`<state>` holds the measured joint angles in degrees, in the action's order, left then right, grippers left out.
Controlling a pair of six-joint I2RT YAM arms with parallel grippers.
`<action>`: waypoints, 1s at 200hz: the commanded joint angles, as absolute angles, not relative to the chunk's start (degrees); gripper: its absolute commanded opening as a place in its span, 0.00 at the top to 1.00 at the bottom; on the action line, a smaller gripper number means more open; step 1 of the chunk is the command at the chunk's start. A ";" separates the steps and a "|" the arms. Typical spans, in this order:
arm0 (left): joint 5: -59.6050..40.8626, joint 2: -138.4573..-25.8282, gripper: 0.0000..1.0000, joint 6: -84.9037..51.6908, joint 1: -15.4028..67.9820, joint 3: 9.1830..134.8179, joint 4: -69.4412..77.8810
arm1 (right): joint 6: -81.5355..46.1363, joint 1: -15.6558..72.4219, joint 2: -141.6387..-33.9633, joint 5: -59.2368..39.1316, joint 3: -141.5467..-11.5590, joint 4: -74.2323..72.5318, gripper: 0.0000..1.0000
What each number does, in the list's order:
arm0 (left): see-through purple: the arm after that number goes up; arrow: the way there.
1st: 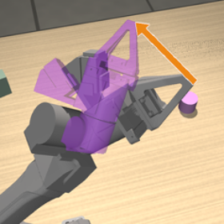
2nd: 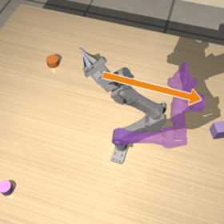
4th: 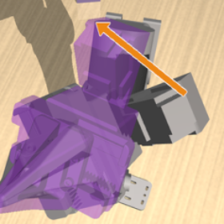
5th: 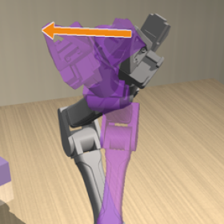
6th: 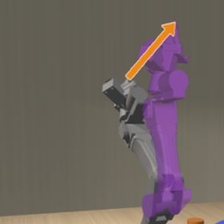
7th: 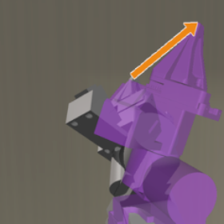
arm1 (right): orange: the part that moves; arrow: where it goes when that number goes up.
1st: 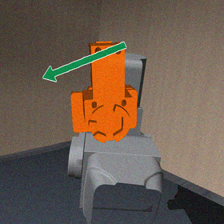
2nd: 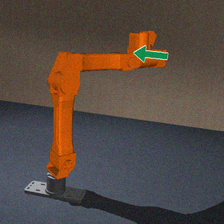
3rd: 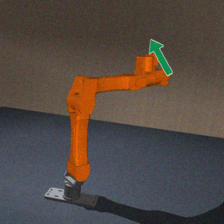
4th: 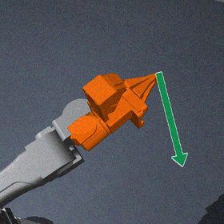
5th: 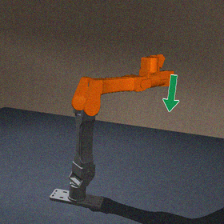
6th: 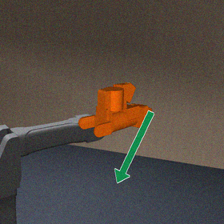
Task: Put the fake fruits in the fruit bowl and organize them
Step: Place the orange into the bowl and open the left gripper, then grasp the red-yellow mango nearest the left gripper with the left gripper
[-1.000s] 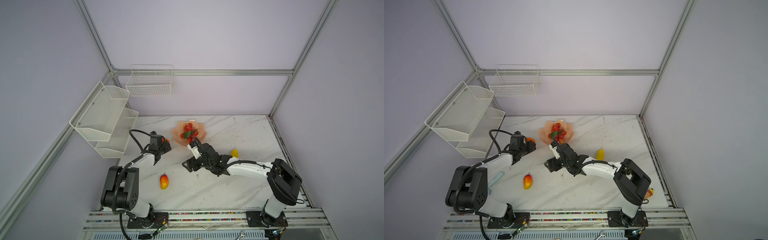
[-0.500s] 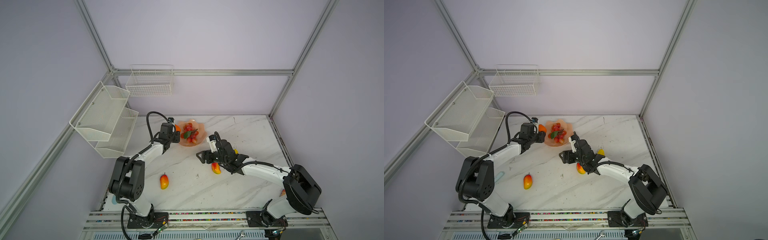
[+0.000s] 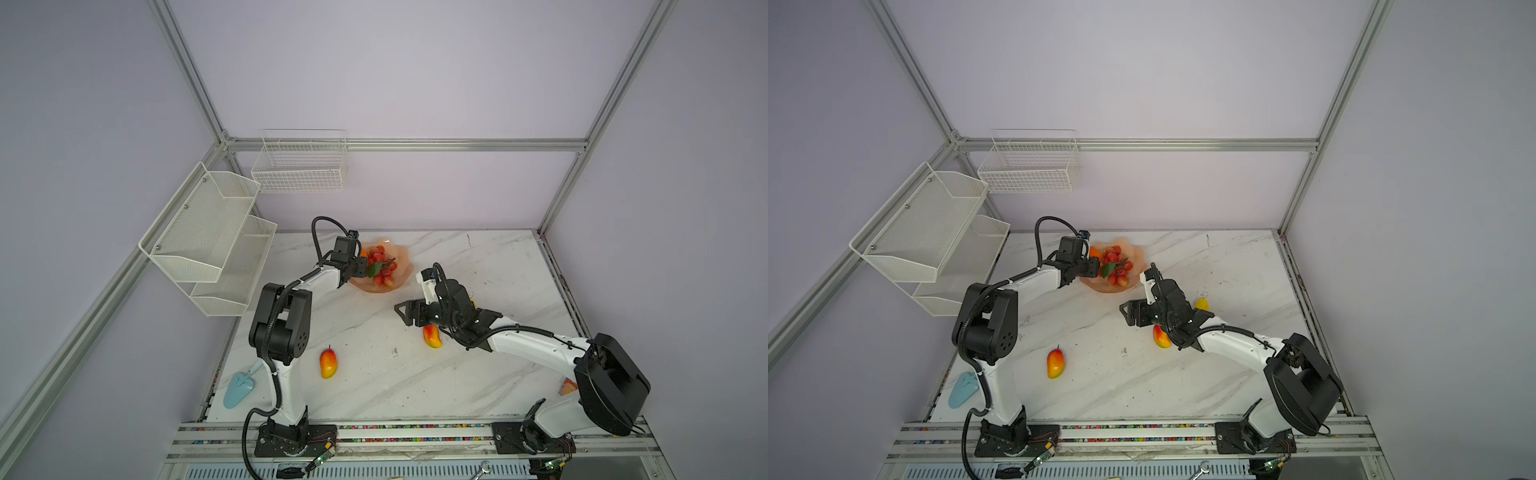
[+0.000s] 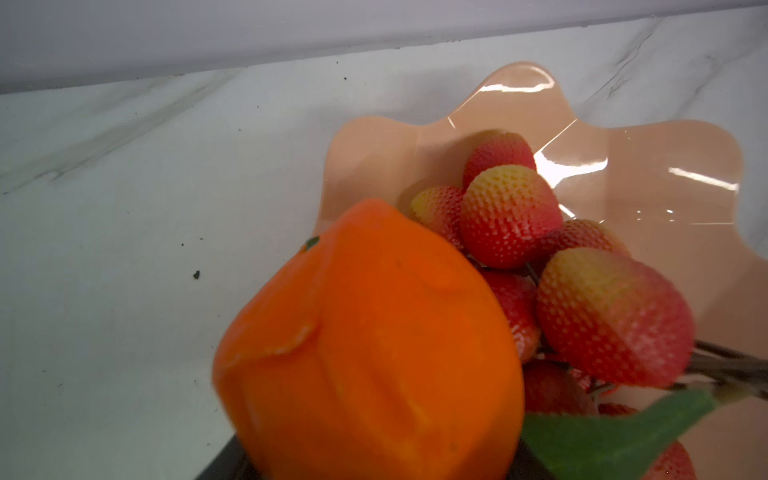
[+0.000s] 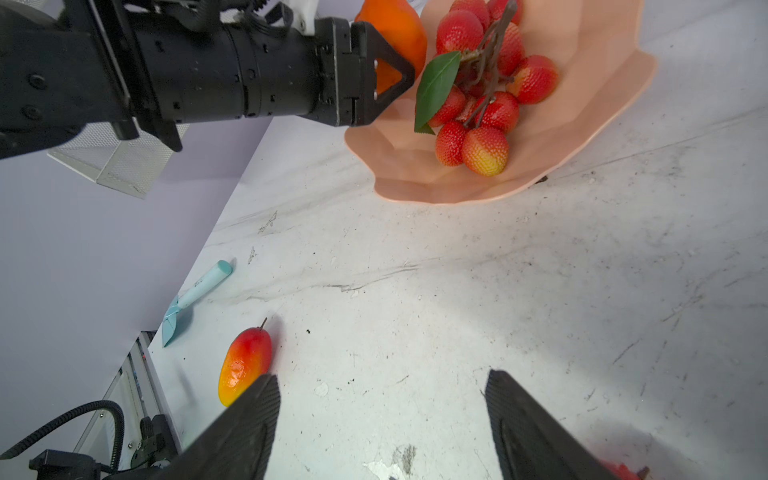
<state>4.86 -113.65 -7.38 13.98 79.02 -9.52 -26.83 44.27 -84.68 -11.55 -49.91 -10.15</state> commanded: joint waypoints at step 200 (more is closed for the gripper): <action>4.62 -97.86 0.25 -11.86 14.25 74.92 -10.76 | -23.75 44.30 -86.70 -13.28 -54.15 -8.97 0.19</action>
